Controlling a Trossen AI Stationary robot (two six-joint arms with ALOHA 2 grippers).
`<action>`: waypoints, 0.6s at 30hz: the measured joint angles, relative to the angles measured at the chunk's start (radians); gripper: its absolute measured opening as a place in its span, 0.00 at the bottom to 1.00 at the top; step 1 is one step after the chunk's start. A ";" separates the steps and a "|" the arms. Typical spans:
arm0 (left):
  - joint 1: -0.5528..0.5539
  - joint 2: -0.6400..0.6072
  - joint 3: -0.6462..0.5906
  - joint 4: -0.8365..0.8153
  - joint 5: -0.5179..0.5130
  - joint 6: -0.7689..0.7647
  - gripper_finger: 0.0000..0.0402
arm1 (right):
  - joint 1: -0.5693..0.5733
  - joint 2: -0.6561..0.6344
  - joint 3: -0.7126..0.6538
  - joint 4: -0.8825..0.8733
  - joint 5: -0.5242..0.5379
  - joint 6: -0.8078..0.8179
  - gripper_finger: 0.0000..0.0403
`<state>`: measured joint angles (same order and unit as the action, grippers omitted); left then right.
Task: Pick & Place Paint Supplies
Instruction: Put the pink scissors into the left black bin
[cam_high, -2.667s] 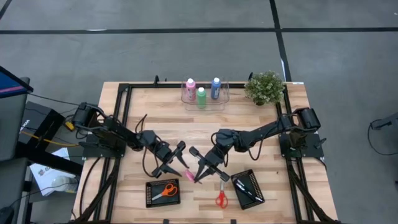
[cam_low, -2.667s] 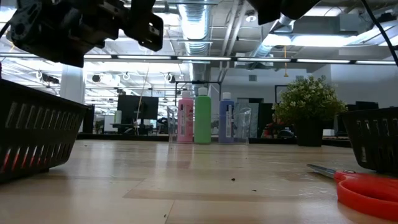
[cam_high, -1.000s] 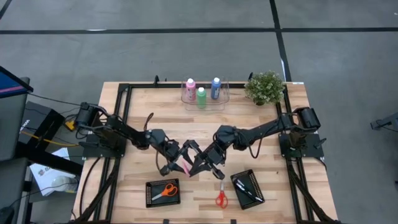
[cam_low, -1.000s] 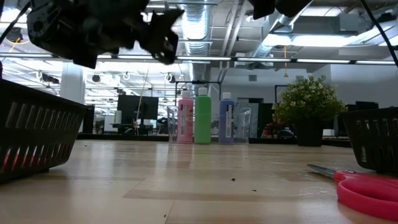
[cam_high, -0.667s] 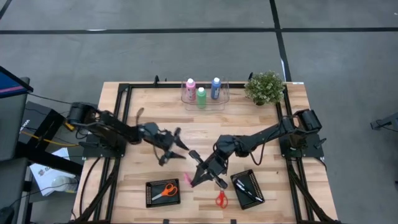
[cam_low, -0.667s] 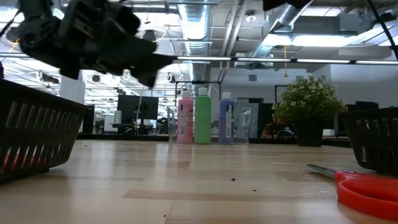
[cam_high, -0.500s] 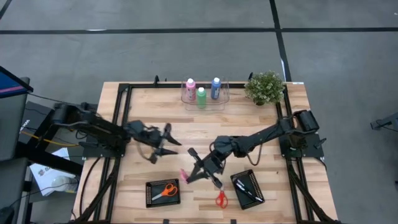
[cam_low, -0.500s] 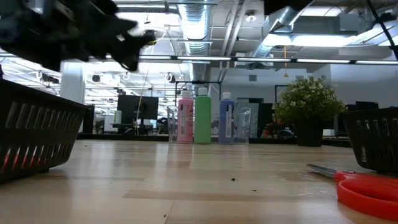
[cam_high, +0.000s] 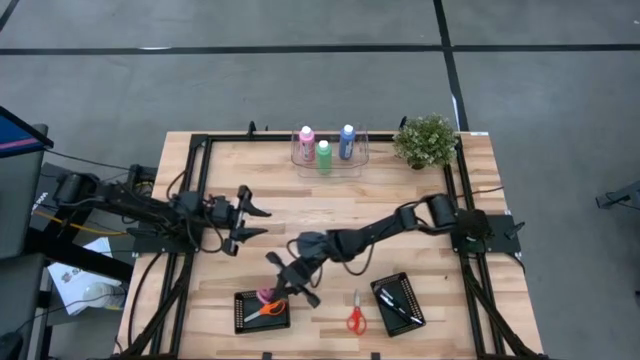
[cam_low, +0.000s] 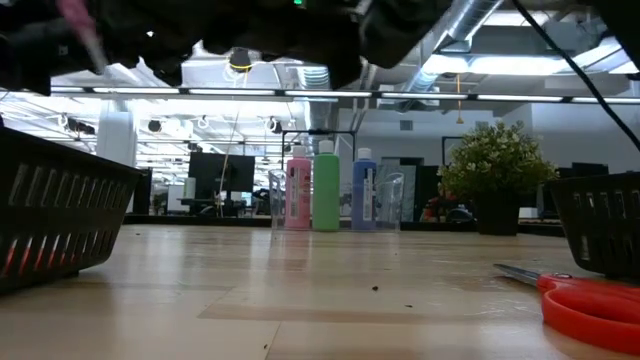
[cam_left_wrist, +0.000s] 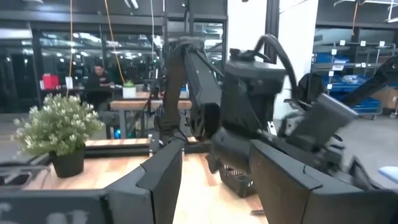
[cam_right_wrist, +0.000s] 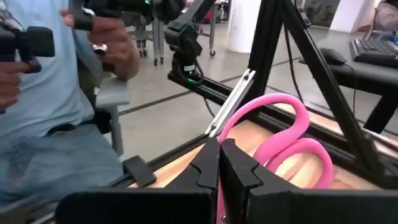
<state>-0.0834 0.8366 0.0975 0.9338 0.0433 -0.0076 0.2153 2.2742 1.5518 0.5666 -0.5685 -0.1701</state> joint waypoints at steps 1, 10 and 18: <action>0.000 -0.009 0.000 -0.004 0.000 0.008 0.44 | 0.000 0.020 0.031 -0.016 0.000 -0.008 0.00; 0.000 -0.039 0.000 -0.033 -0.037 0.055 0.44 | 0.000 0.137 0.166 -0.122 -0.038 -0.012 0.00; 0.001 -0.052 0.000 -0.030 -0.037 0.056 0.44 | -0.008 0.149 0.168 -0.186 -0.033 -0.009 0.00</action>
<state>-0.0827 0.7845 0.0975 0.9043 0.0067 0.0483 0.2071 2.4229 1.7199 0.3801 -0.6015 -0.1793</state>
